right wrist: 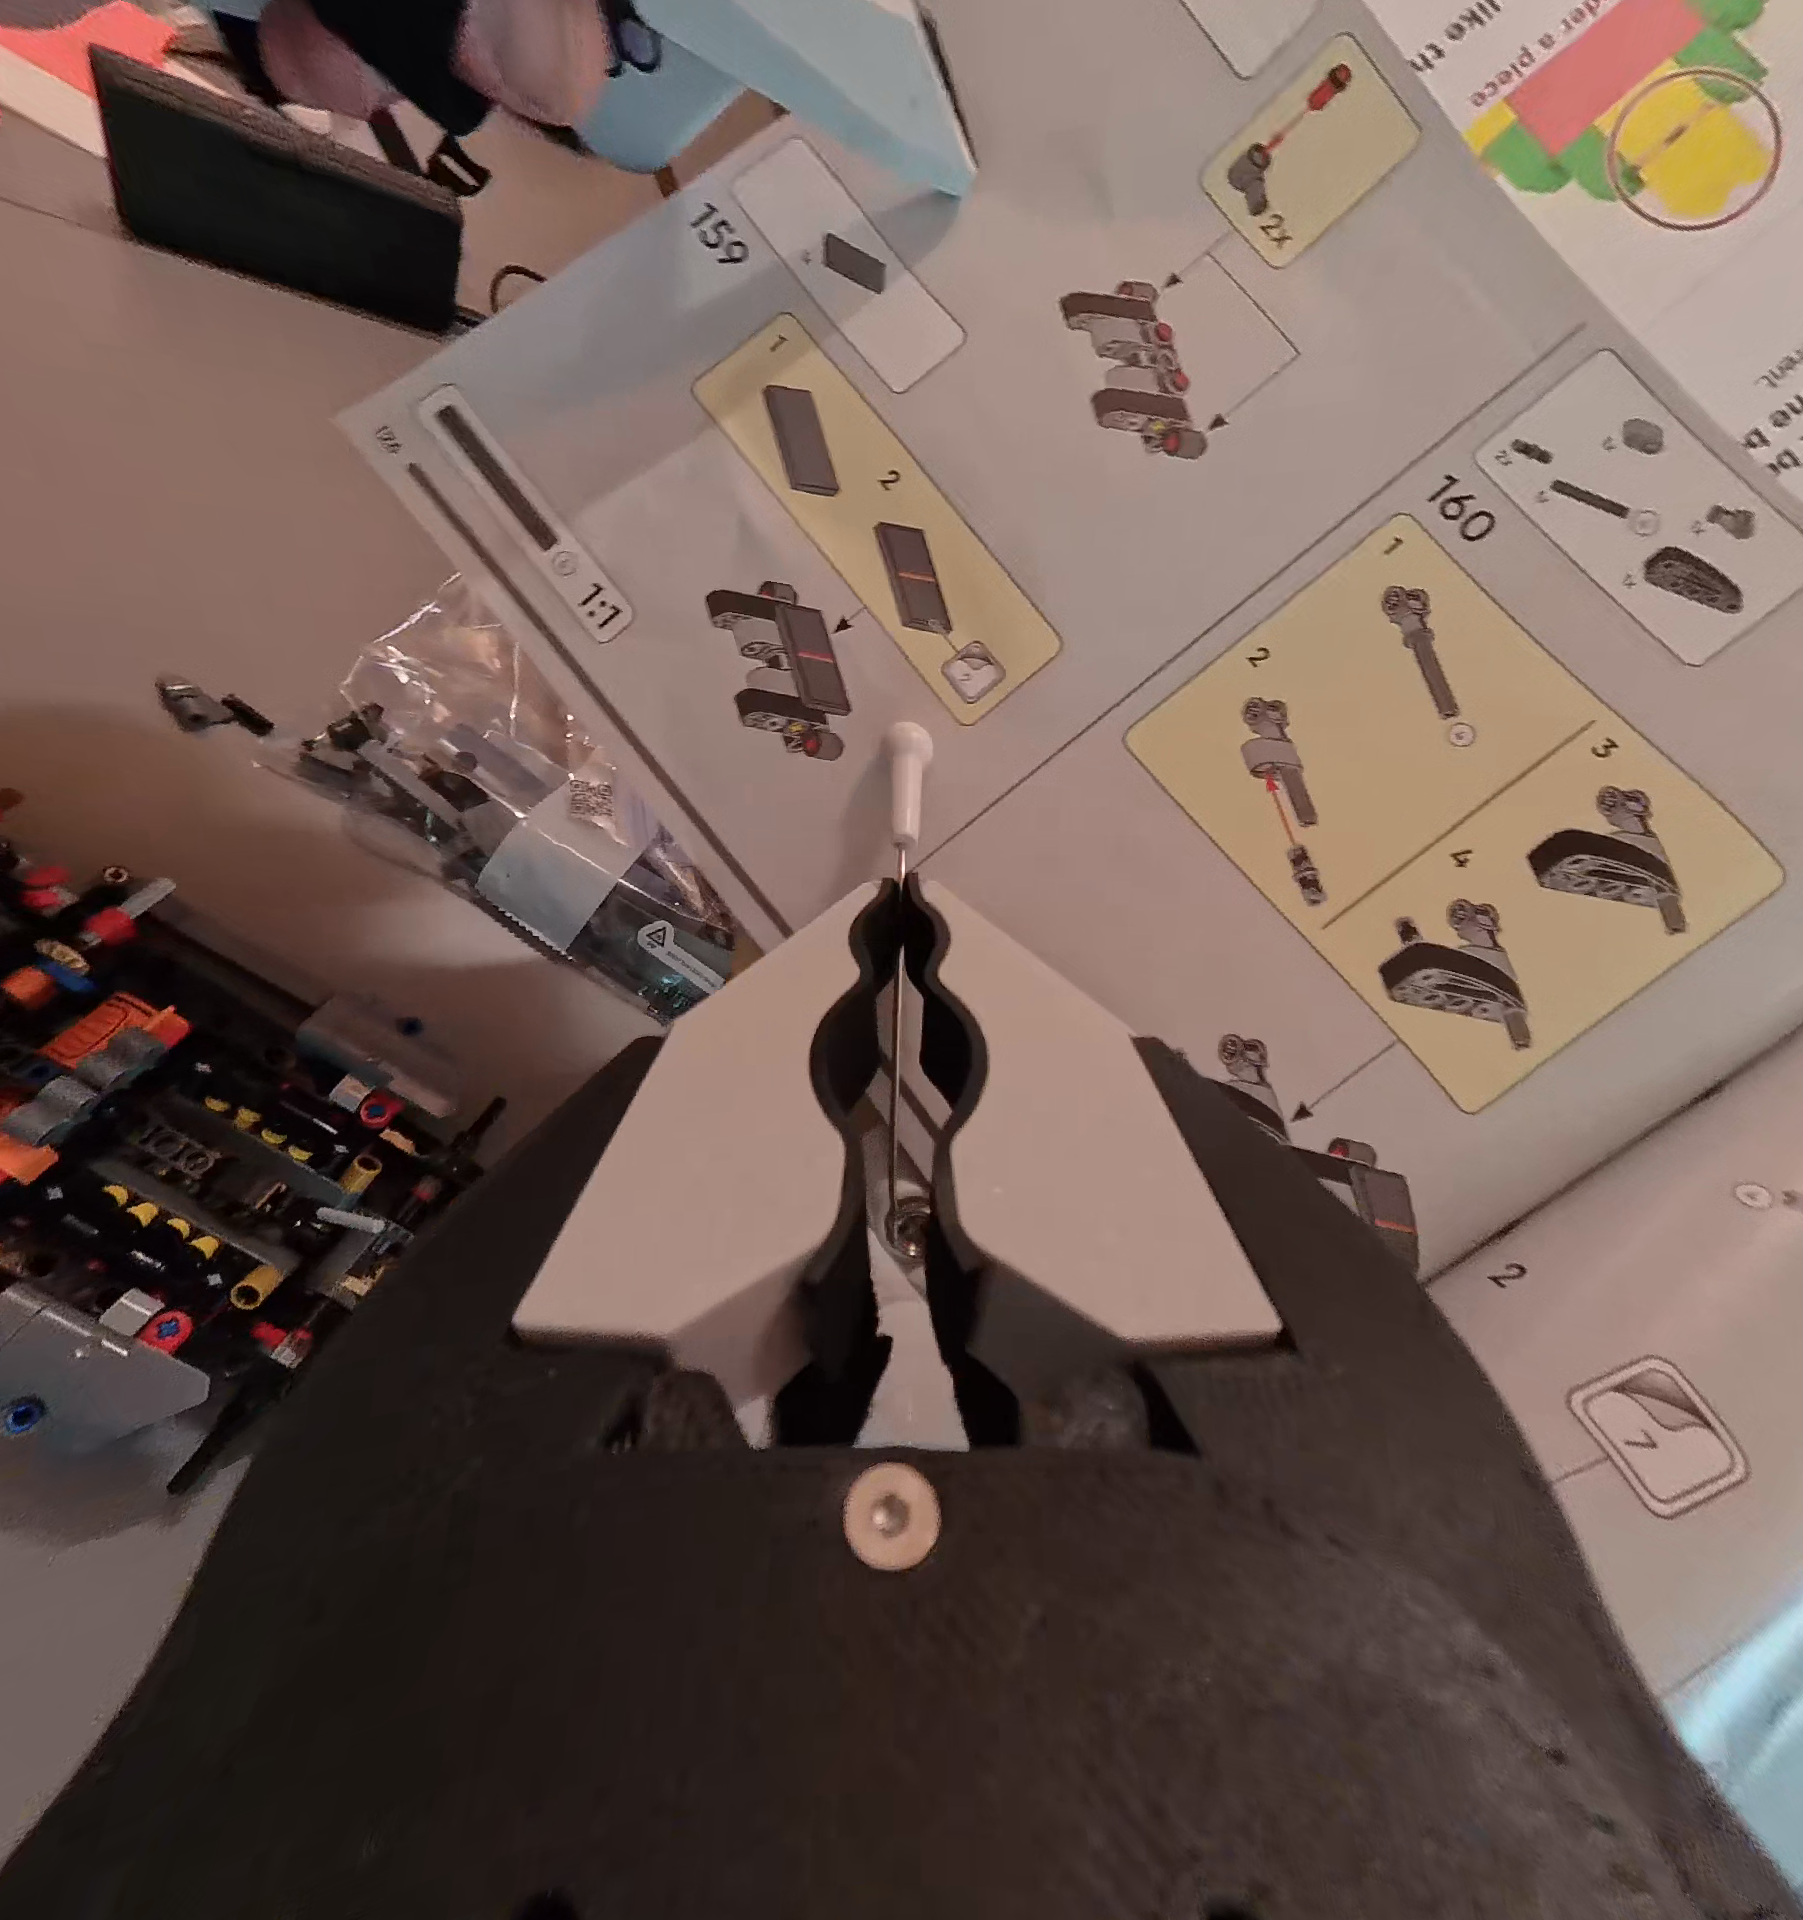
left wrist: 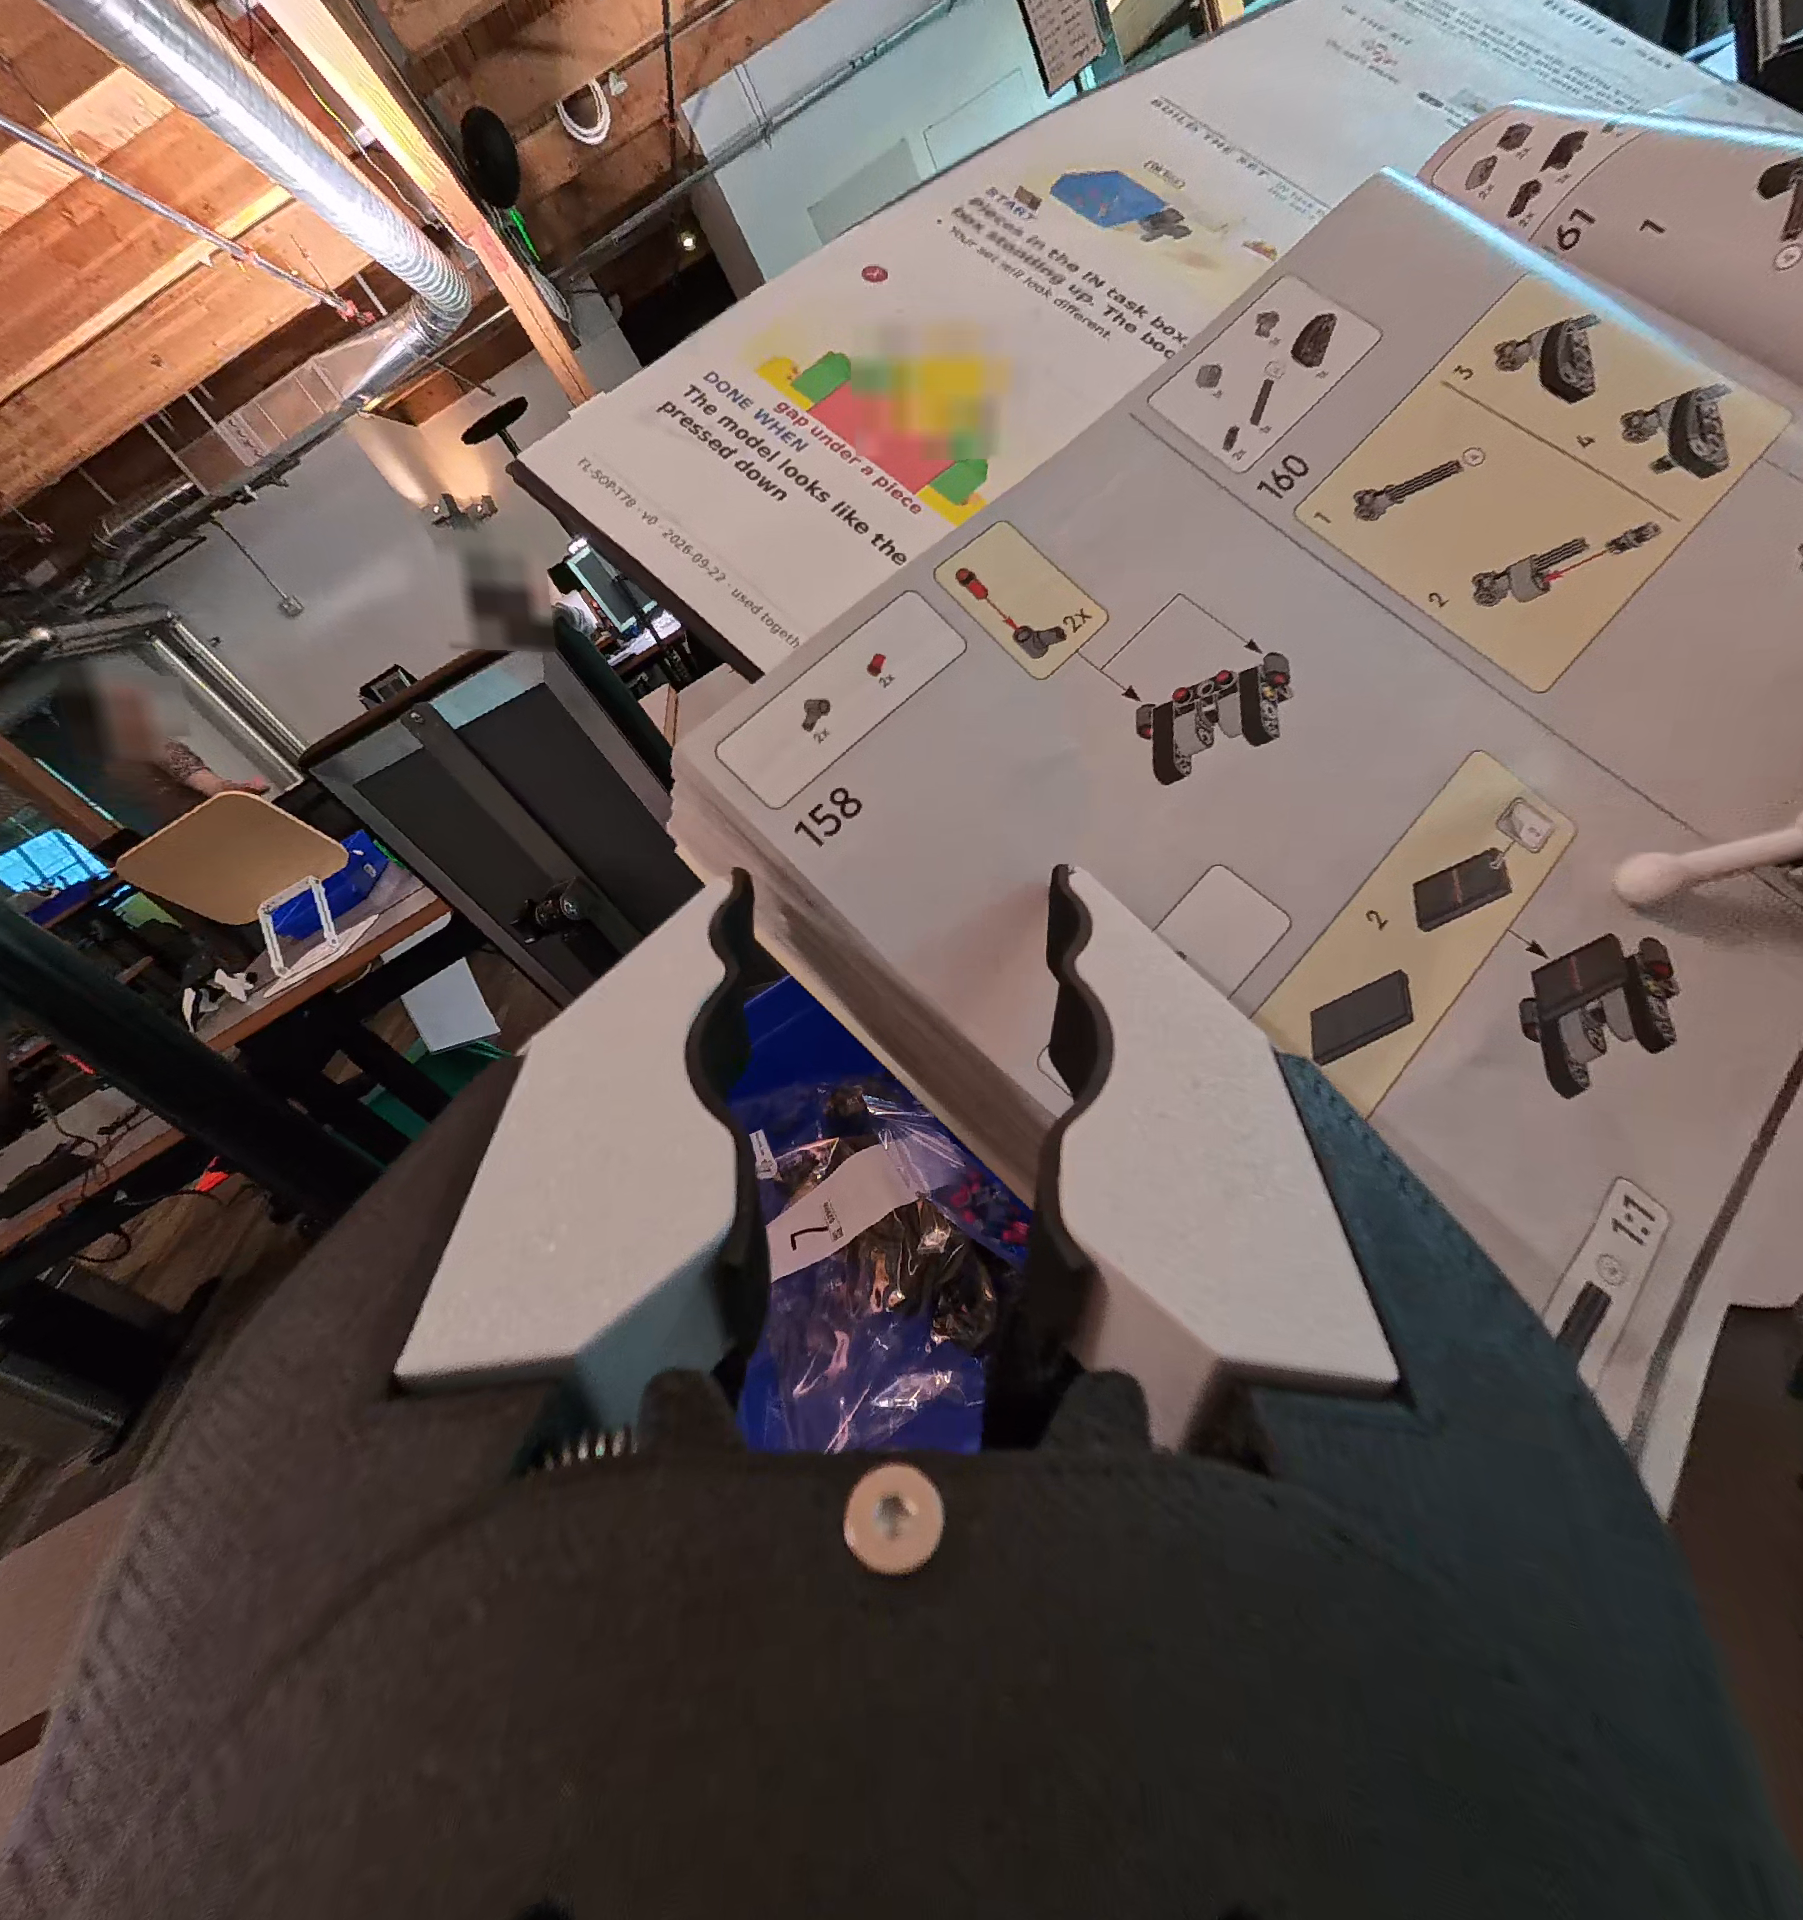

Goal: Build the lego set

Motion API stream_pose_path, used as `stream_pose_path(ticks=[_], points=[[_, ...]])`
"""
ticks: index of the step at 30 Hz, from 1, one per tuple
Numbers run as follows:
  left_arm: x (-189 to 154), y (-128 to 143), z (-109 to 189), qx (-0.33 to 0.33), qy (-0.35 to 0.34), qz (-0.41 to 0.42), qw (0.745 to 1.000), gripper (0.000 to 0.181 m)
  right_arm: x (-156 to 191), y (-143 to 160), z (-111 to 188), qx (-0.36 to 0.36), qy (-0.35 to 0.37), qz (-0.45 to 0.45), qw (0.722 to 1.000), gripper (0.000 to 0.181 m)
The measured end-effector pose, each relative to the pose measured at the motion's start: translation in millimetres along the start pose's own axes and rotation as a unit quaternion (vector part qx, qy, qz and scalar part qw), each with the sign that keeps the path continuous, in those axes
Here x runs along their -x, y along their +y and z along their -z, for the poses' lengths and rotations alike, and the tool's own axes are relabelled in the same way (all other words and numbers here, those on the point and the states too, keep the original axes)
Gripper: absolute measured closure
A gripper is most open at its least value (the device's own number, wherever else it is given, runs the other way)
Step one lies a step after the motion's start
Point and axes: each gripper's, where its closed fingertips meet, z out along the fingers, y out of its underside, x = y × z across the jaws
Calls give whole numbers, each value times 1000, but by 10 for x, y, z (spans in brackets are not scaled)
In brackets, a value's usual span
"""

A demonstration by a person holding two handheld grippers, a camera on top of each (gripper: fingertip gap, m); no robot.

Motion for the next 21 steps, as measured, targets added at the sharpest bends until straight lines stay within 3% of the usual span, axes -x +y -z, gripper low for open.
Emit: stream_pose_path(ticks=[1,14,21], points=[[1,7,-8,0,0,1,1000,128,31,1,0,-2,-5,9,1000,181],[-3,21,-19,1,-3,2,1000,128,370,155,39,37,-72,120,989,181],[-1,15,-14,0,-3,3,1000,128,420,258,-4,71,-56,170,981,180]])
